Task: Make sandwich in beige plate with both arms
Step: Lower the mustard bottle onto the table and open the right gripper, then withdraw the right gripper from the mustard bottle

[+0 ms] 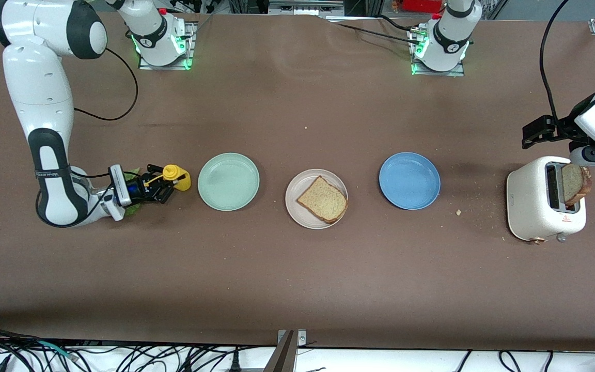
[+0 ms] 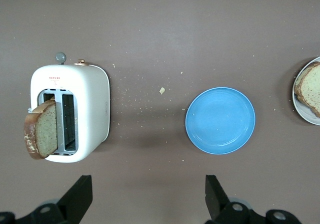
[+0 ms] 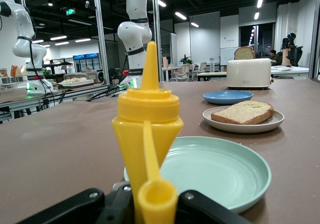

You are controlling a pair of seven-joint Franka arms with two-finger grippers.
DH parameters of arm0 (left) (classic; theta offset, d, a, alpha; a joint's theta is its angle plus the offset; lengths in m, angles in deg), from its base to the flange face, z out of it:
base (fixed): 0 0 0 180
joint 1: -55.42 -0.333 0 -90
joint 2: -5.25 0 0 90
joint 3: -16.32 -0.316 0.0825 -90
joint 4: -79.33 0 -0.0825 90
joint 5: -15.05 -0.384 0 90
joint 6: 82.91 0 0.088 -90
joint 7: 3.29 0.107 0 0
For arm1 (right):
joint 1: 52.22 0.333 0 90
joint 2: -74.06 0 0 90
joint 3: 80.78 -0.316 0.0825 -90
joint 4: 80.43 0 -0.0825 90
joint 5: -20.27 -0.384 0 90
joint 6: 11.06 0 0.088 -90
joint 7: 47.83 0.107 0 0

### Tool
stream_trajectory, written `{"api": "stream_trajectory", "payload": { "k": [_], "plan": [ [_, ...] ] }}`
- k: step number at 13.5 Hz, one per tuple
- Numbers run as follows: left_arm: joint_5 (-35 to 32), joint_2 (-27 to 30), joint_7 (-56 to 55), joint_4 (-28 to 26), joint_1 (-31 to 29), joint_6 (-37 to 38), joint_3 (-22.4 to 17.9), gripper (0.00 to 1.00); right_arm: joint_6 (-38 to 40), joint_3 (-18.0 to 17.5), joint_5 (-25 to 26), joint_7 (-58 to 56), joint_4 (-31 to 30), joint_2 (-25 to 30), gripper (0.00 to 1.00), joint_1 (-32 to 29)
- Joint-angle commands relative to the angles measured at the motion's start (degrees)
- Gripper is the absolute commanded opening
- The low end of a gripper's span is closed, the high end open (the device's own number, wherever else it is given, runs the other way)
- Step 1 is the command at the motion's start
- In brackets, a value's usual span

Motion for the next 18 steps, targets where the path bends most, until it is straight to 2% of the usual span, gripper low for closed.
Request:
{"api": "stream_trajectory", "payload": {
  "k": [1, 2, 3, 6, 10, 15, 18],
  "plan": [
    [0.8, 0.6, 1.1, -0.9, -0.4, -0.7, -0.1, 1.00, 1.6, -0.9, -1.4, -1.3, -0.5, -0.8, 0.01, -1.2],
    [0.8, 0.6, 1.1, -0.9, -0.4, -0.7, -0.1, 1.00, 1.7, -0.9, -1.3, -0.6, -0.5, -0.8, 0.29, -1.2],
    [0.8, 0.6, 1.1, -0.9, -0.4, -0.7, -0.1, 1.00, 1.8, -0.8, -1.3, -0.4, -0.4, -0.8, 0.99, -1.2],
    [0.8, 0.5, 1.1, -0.9, -0.4, -1.0, -0.1, 1.00, 1.6, 0.4, 0.7, 1.7, 0.3, -0.1, 1.00, -1.2],
    [0.8, 0.6, 1.2, -0.9, -0.5, -1.0, -0.1, 1.00, 1.3, 5.8, 5.6, 6.7, 0.5, 1.9, 1.00, -0.6],
    [0.7, 0.5, 1.3, -0.9, -0.5, -1.0, -0.2, 1.00, 1.1, 8.1, 13.2, 20.8, 1.4, 10.1, 1.00, -0.5],
    [0.7, 0.5, 1.4, -0.9, -0.5, -1.0, -0.2, 1.00, 0.4, 10.1, 18.8, 31.1, 4.1, 13.3, 1.00, -0.5]
  ]
}}
